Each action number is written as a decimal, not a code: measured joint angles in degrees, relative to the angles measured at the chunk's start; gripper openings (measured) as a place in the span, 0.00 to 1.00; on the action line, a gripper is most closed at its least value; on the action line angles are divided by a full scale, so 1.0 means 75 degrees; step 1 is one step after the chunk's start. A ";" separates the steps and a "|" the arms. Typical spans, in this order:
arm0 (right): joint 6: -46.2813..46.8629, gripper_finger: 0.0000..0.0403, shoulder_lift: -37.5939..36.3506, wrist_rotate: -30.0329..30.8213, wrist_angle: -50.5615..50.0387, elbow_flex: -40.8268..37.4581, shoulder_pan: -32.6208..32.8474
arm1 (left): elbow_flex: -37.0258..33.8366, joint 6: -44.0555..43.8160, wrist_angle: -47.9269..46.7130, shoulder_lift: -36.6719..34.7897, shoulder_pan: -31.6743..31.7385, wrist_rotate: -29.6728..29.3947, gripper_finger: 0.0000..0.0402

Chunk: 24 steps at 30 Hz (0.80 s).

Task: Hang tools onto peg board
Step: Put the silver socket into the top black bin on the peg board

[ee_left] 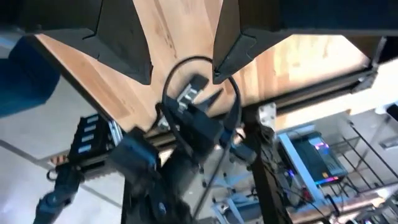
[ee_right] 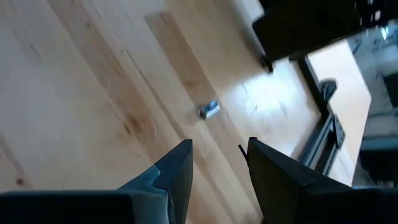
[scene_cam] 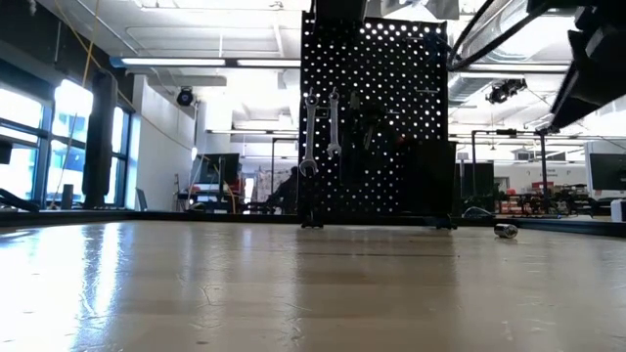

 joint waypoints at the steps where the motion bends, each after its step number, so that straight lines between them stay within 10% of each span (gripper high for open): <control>1: -0.0083 0.36 0.0000 0.0138 0.0055 0.0000 0.0000 | -0.0185 -0.0020 0.0150 0.0000 -0.0018 -0.0005 0.41; 24: -0.4330 0.36 0.0000 0.2030 0.2895 0.0000 -0.0773 | -0.4371 -0.0567 0.3481 -0.1195 0.0285 -0.0018 0.41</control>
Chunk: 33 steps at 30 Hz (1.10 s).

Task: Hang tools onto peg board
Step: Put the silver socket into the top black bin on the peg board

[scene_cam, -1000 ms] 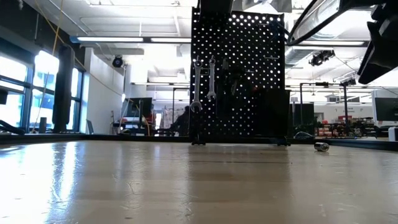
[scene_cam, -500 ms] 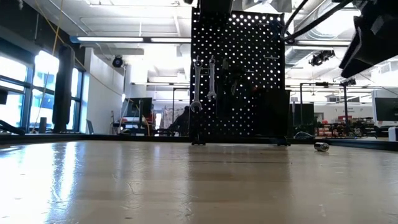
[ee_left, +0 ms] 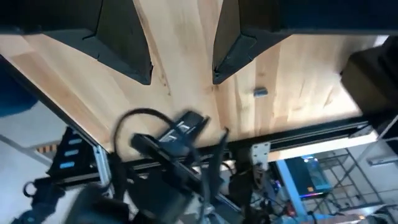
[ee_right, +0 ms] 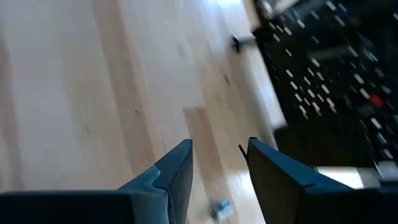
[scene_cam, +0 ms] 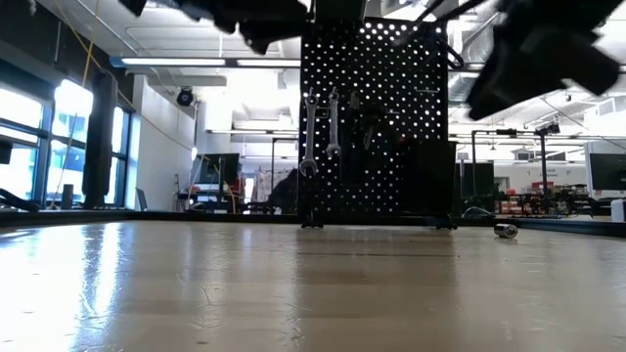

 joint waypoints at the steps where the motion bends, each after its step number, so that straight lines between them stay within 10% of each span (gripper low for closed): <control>1: -0.0538 0.36 0.0000 -0.0031 0.0472 0.0000 -0.0133 | -0.0169 -0.0045 0.0125 -0.0089 0.0032 -0.0002 0.41; 10: -0.5648 0.36 0.0000 -0.3075 0.4784 0.0000 -0.1700 | -0.0817 -0.0320 0.0534 -0.0315 0.0174 -0.0003 0.41; 20: -0.7070 0.36 -0.0083 -0.6986 0.4672 -0.0668 -0.3663 | -0.0814 -0.0435 -0.0067 -0.0314 0.0174 0.0000 0.41; 33: -0.5872 0.36 -0.2955 -0.6141 0.5597 -0.3687 -0.3681 | -0.0811 -0.0308 -0.0305 -0.0311 0.0404 -0.0007 0.41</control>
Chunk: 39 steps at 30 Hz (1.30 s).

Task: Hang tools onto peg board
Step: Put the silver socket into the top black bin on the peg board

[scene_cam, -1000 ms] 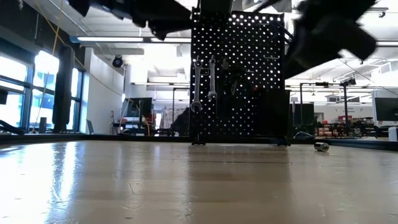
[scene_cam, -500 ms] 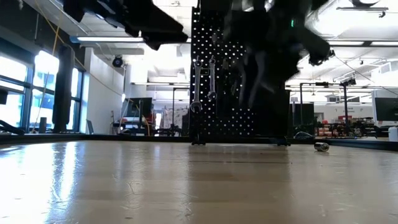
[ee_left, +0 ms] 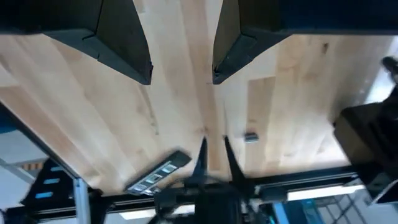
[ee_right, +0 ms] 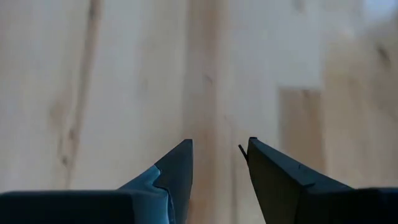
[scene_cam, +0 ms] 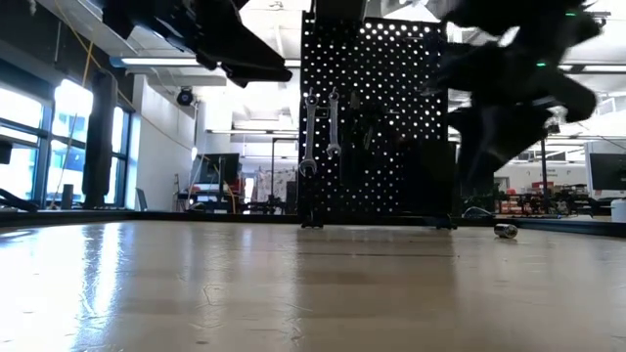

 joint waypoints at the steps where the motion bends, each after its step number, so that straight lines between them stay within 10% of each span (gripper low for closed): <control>1: 0.0160 0.36 -0.0385 0.0122 -0.0029 -0.0272 -0.0003 | 0.0000 0.0000 -0.0004 0.0000 0.0057 0.0000 0.41; 12: 0.1917 0.41 -0.2771 0.1275 -0.0011 -0.2509 -0.0171 | 0.0003 -0.0074 0.0494 0.0132 0.0225 0.0003 0.41; 39: 0.1476 0.49 -0.1400 0.1002 0.0608 -0.2692 -0.1492 | 0.0006 -0.0407 0.0929 0.0720 0.0193 0.0302 0.41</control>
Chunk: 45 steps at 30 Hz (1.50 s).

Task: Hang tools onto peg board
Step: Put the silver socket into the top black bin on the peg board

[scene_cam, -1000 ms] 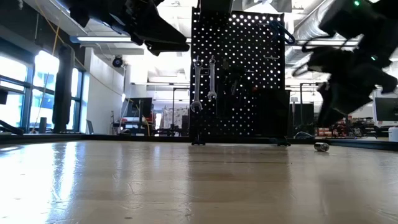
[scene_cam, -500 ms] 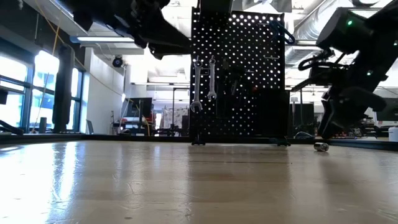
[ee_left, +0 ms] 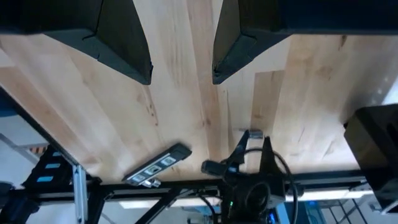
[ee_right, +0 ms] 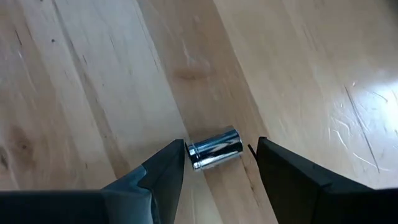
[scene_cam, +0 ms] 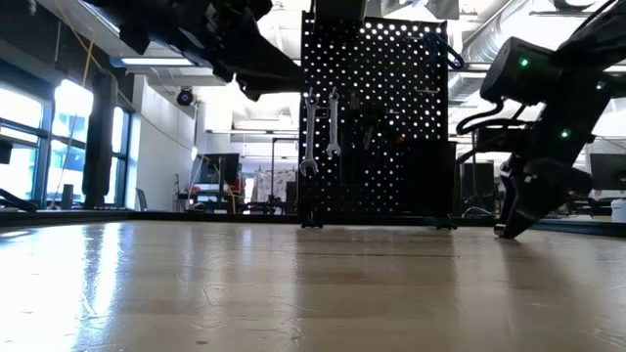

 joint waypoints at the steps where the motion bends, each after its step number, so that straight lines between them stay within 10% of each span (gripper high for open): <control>1: -0.0025 0.49 0.0063 -0.0023 0.0069 0.0000 -0.0022 | 0.0000 0.0002 0.0037 -0.0003 0.0000 0.0025 0.41; 16: -0.0068 0.23 0.0232 -0.0014 0.0216 0.0023 -0.0116 | 0.0000 0.0022 0.0040 -0.0003 -0.0093 0.0060 0.41; 29: 0.0212 0.23 0.0252 -0.0150 0.0862 0.0142 0.0182 | 0.0000 0.0002 0.0075 -0.0003 -0.0070 0.0029 0.41; 45: -0.0359 0.23 0.0241 0.0262 0.1116 0.2679 0.1739 | 0.0000 0.0002 0.0075 -0.0003 -0.0067 -0.0360 0.41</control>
